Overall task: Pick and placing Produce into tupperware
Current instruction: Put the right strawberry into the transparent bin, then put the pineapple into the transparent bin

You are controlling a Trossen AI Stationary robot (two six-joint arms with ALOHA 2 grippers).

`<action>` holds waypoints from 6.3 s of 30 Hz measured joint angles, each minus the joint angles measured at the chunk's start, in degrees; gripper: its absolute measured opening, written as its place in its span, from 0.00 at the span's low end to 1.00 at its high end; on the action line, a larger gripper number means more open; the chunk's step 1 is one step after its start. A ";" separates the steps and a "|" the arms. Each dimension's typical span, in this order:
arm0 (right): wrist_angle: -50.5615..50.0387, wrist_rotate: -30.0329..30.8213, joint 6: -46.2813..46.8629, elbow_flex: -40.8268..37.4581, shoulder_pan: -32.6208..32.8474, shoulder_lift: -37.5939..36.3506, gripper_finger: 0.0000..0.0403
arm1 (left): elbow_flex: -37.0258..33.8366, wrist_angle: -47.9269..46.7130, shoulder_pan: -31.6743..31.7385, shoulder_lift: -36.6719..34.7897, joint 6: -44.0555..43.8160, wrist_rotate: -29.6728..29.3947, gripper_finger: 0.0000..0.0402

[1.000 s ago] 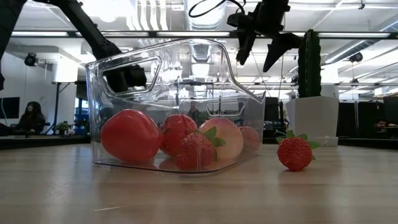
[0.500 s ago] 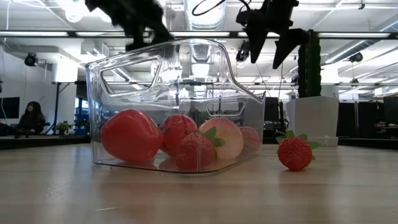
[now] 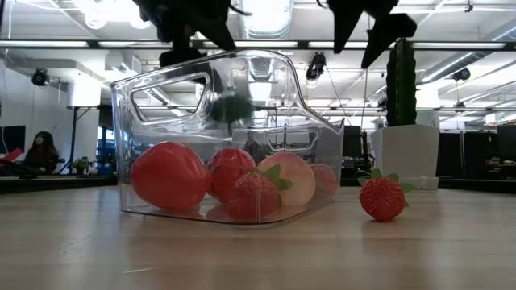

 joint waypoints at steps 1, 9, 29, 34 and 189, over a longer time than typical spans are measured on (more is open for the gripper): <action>-0.61 0.00 0.44 0.00 1.47 -0.07 0.81 | 0.29 0.09 -0.42 1.35 -1.29 0.08 0.85; -1.92 0.08 1.10 -0.55 17.63 0.13 0.81 | 2.58 3.60 -2.36 4.91 -3.35 9.44 0.91; 43.72 9.10 8.92 -30.94 36.67 5.50 0.81 | -0.76 -18.13 -3.61 -11.01 -10.55 -5.82 0.91; 45.63 9.13 8.78 -31.92 36.96 10.61 0.81 | -3.21 -20.14 -3.69 -15.47 -10.78 -7.08 0.91; 22.52 -18.23 -38.27 2.34 -21.82 26.09 0.72 | -5.93 -18.67 4.48 -26.19 -12.04 -17.21 0.91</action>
